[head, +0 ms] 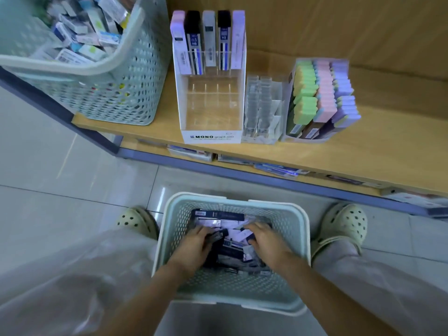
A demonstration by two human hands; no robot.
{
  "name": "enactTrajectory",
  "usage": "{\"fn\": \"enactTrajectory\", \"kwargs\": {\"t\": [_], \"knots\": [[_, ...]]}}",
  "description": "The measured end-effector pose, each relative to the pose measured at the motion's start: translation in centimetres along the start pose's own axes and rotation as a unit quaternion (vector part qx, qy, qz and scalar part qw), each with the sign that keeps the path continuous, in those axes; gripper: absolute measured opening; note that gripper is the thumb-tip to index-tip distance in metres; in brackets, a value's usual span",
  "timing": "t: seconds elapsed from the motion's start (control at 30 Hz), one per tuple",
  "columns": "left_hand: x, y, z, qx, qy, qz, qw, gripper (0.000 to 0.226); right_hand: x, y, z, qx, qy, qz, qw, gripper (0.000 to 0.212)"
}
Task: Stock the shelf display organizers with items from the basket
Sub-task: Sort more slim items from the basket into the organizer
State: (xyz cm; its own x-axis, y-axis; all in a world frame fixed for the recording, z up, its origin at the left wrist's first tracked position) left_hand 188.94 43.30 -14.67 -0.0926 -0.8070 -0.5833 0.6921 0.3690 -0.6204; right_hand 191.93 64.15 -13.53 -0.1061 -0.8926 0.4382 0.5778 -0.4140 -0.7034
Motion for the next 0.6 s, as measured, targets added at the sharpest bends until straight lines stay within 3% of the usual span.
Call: {"fn": "enactTrajectory", "kwargs": {"t": [0.13,0.4,0.5,0.6], "knots": [[1.5,2.0,-1.3,0.038,-0.056,0.01,0.998,0.046,-1.1,1.6,-1.5,0.034,0.004,0.033,0.999,0.048],[2.1,3.8,-3.3,0.024,-0.073,-0.104,0.992,0.037,-1.7,2.2,-3.0,0.015,0.012,0.138,0.99,0.052],[1.7,3.9,-3.4,0.017,-0.062,-0.118,0.991,0.032,-1.2,2.1,-3.3,-0.035,0.0,0.118,0.992,0.033],[0.9,3.1,-2.8,-0.027,-0.06,0.012,0.998,0.016,-0.3,1.0,-3.0,-0.085,0.011,0.025,0.996,0.011]]}}
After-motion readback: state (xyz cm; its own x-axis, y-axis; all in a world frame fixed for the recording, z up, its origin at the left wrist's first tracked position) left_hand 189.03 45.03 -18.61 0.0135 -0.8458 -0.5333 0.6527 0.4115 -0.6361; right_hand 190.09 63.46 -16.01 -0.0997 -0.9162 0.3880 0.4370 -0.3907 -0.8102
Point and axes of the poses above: each hand's wrist, its own z-axis away from the middle knuckle, its own y-axis out of the palm, x = y × z, the point moved 1 cm from there along -z, towards the middle knuckle, and after that the axes turned 2 degrees about x, right-handed, at the moved point
